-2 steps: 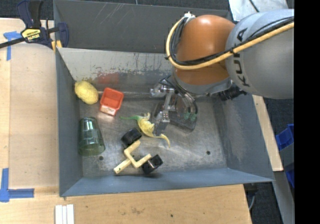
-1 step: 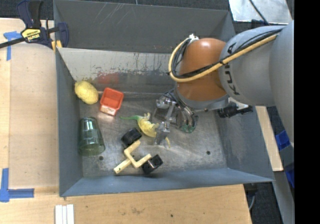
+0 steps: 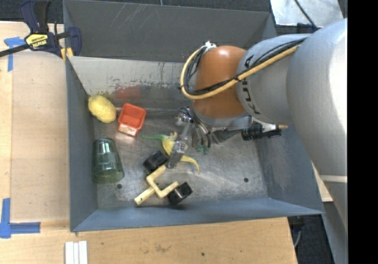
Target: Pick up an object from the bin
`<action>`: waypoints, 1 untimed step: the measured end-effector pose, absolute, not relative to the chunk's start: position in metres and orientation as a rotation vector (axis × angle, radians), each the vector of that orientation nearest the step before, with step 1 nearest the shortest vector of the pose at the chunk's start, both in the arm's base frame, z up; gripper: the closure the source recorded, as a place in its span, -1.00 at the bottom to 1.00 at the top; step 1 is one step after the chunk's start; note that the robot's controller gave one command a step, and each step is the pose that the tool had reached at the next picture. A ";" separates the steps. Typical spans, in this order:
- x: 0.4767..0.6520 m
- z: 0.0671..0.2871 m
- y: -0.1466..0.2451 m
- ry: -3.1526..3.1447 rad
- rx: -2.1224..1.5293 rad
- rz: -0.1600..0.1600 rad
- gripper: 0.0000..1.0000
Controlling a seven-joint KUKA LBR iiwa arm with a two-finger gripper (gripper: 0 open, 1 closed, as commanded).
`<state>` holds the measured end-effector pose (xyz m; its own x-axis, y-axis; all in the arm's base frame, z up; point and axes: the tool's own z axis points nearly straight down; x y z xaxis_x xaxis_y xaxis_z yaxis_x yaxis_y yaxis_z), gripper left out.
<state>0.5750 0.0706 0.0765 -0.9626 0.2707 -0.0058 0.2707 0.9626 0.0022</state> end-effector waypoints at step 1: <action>0.575 0.075 0.088 3.092 0.511 0.004 -1.00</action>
Offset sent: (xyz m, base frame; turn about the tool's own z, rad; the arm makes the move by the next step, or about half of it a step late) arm 0.0000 0.0000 0.0000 0.0000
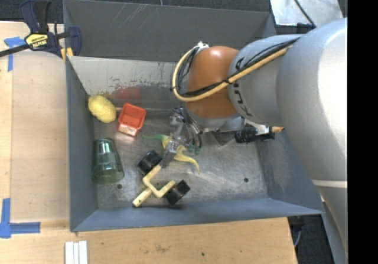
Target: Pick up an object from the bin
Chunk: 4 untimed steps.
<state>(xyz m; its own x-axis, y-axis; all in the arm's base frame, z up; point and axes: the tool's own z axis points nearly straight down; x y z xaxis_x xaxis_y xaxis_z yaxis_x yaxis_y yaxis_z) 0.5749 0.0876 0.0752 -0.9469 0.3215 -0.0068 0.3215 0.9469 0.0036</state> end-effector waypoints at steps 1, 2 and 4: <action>0.577 0.078 0.070 3.105 0.428 0.002 1.00; 0.577 0.078 0.070 3.105 0.429 0.002 1.00; 0.574 0.100 0.069 3.118 0.431 -0.002 1.00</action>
Offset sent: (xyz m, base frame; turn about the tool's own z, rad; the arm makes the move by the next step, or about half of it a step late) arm 0.0000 0.0000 0.0000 0.0000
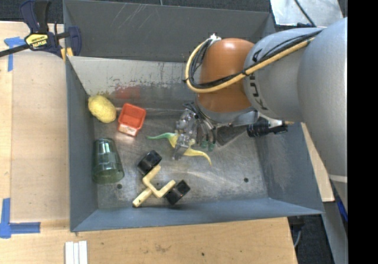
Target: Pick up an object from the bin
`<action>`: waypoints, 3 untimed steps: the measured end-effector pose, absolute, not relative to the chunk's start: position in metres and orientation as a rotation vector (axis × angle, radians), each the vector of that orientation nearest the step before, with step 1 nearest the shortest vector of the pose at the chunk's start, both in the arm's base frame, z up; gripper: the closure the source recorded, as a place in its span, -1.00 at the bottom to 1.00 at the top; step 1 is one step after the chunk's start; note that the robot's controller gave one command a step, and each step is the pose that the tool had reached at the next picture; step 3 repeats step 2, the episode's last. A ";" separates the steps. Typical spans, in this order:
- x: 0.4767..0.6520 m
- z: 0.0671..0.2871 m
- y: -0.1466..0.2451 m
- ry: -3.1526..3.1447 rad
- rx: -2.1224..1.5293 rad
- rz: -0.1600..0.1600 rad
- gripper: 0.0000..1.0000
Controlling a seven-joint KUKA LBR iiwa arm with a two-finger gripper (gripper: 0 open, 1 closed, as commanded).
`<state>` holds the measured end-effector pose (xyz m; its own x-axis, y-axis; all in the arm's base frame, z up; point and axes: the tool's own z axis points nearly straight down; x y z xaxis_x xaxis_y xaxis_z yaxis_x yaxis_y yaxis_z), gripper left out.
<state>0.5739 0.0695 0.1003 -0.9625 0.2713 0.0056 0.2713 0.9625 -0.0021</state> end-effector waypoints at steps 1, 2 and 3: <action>0.576 0.119 0.069 -3.113 -0.430 0.000 1.00; 0.576 0.130 0.069 -3.115 -0.430 -0.001 1.00; 0.576 0.130 0.069 -3.115 -0.430 -0.001 1.00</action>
Offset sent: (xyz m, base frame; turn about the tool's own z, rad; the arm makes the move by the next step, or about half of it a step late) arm 0.0000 0.0001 0.0689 0.0000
